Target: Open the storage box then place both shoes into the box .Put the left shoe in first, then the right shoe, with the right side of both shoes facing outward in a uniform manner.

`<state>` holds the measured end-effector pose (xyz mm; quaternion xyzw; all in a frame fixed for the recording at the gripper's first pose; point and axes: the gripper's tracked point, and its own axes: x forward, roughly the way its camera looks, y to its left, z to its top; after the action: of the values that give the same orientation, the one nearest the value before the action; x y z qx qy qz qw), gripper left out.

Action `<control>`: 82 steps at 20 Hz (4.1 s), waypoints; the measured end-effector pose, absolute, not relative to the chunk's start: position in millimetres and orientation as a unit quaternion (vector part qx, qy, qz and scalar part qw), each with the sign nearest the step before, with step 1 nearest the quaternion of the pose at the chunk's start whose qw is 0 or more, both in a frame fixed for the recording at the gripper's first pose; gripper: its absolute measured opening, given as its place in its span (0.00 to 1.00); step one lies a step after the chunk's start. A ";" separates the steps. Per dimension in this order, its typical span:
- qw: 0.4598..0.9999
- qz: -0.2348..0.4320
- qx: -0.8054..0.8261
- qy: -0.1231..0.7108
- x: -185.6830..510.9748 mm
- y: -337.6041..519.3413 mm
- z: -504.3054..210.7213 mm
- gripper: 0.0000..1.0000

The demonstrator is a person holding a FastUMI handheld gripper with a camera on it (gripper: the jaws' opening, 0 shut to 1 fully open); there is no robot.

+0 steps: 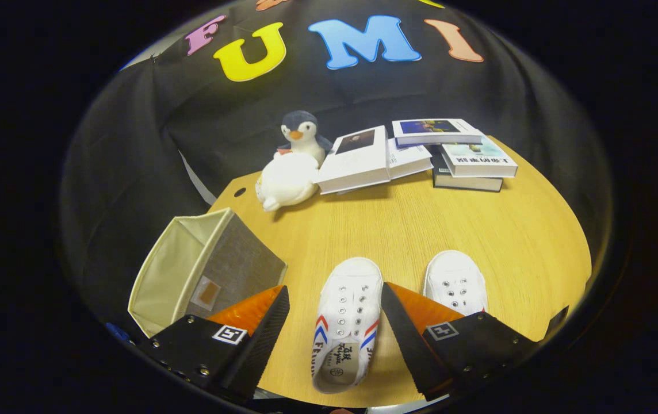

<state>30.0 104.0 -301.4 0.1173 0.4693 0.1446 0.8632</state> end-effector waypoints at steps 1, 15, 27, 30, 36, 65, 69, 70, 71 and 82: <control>0.859 0.142 0.113 0.478 27.2 101.0 -308.4 0.98; 0.813 0.108 0.109 0.562 -2.2 81.4 -379.2 0.98; 0.783 0.109 0.184 0.584 -4.9 104.6 -385.2 0.31; 0.777 0.070 0.217 0.587 3.5 99.9 -401.9 0.02; 0.753 0.063 0.284 0.590 -10.1 101.1 -373.0 0.01; 0.767 0.167 0.355 0.508 15.6 271.4 -194.3 0.01; 0.771 0.171 0.331 0.517 8.5 300.9 -205.8 0.01; 0.772 0.170 0.325 0.520 7.6 307.1 -209.8 0.01; 0.772 0.170 0.319 0.523 5.4 312.4 -213.6 0.01; 0.763 0.146 0.261 0.574 -16.7 354.4 -264.8 0.01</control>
<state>-16.7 354.4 -264.8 0.2609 0.5737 0.1461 0.7625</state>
